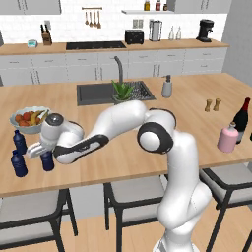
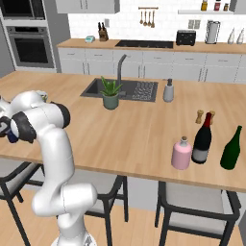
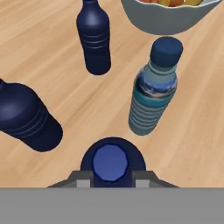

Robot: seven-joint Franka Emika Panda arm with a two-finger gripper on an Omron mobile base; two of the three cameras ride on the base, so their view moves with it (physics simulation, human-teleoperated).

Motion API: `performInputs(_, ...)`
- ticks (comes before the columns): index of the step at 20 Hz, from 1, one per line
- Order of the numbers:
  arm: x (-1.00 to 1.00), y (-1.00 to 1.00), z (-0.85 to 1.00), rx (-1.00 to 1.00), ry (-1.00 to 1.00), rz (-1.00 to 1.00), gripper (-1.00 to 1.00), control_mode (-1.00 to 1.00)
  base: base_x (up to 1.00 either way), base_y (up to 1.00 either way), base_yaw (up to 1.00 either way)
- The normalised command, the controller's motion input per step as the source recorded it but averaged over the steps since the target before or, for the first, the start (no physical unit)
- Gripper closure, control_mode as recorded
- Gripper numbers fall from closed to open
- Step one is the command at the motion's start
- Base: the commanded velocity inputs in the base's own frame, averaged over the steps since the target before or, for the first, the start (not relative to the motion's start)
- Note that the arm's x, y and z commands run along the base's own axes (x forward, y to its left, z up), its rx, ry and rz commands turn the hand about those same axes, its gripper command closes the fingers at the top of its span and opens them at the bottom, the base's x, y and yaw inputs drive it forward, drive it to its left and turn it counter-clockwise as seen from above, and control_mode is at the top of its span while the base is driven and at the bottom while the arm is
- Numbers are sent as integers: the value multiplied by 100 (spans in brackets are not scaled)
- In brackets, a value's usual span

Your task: Move the plastic bottles in the middle to the plastics group, and the glass bottles in the middle to the glass group.

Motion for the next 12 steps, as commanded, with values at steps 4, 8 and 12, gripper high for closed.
performInputs(4, 0, 0, 0, 0, 0, 0, -100, -100, 0, 0, 0)
performInputs(8, 0, 0, 0, 0, 0, 0, -100, -100, 0, 0, 0)
performInputs(12, 0, 0, 0, 0, 0, 0, -100, -100, 0, 0, 0)
